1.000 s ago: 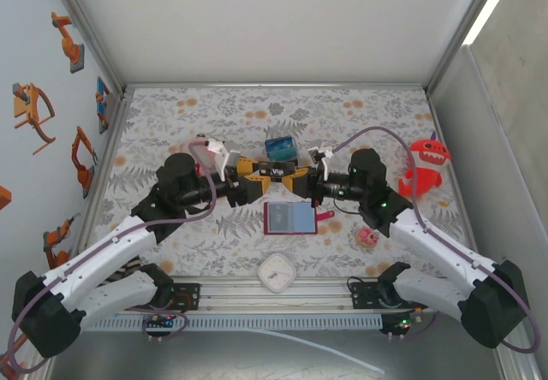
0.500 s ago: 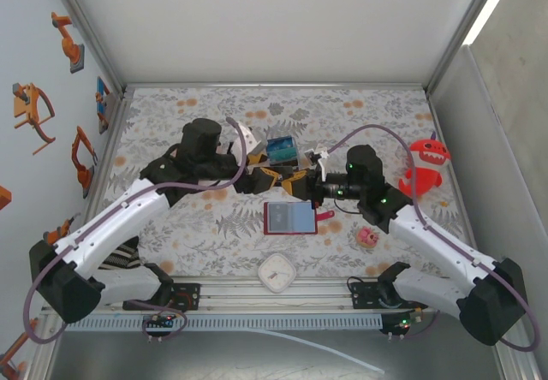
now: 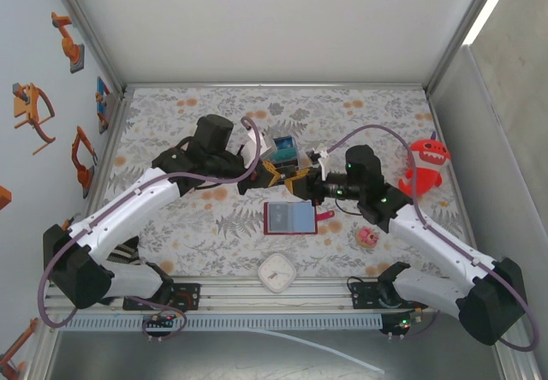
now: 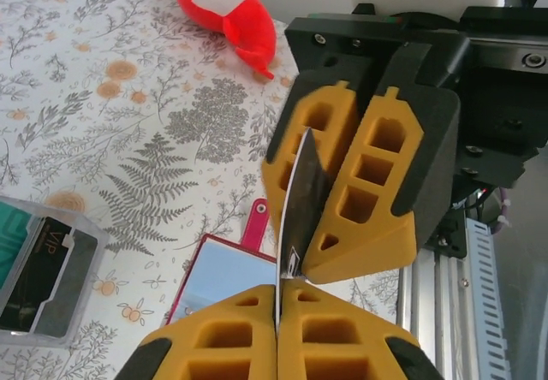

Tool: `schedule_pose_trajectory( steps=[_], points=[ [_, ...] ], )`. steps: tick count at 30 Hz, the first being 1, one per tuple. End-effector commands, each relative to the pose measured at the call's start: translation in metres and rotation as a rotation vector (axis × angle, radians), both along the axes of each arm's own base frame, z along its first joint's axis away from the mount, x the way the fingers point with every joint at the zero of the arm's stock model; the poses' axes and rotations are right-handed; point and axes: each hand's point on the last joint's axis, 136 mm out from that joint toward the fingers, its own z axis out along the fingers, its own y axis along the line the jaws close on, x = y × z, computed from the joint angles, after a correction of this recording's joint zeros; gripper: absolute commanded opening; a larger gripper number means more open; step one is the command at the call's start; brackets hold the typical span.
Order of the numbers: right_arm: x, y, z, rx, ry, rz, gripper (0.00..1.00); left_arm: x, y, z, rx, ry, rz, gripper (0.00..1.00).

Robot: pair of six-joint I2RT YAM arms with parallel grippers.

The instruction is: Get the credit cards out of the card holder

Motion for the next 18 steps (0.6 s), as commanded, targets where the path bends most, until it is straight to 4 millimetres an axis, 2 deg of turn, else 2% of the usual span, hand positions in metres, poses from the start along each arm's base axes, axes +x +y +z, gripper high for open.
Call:
schedule_pose_trajectory(
  steps=[1, 4, 9, 13, 18],
  points=[
    [0.014, -0.009, 0.012, -0.032, -0.047, -0.102, 0.46, 0.025, 0.005, 0.0, 0.003, -0.098, 0.048, 0.0],
    [0.026, -0.021, 0.008, -0.072, -0.05, -0.204, 0.59, 0.041, 0.005, -0.008, 0.019, -0.175, 0.063, 0.0],
    [0.05, -0.052, -0.003, -0.146, -0.033, -0.446, 0.73, 0.075, 0.0, -0.034, 0.07, -0.282, 0.064, 0.0],
    [0.06, -0.074, -0.015, -0.222, 0.004, -0.582, 0.77, 0.097, -0.009, -0.049, 0.072, -0.277, 0.045, 0.0],
    [0.061, -0.081, -0.025, -0.254, 0.036, -0.621, 0.77, 0.119, -0.021, -0.075, 0.102, -0.223, 0.022, 0.0]
  ],
)
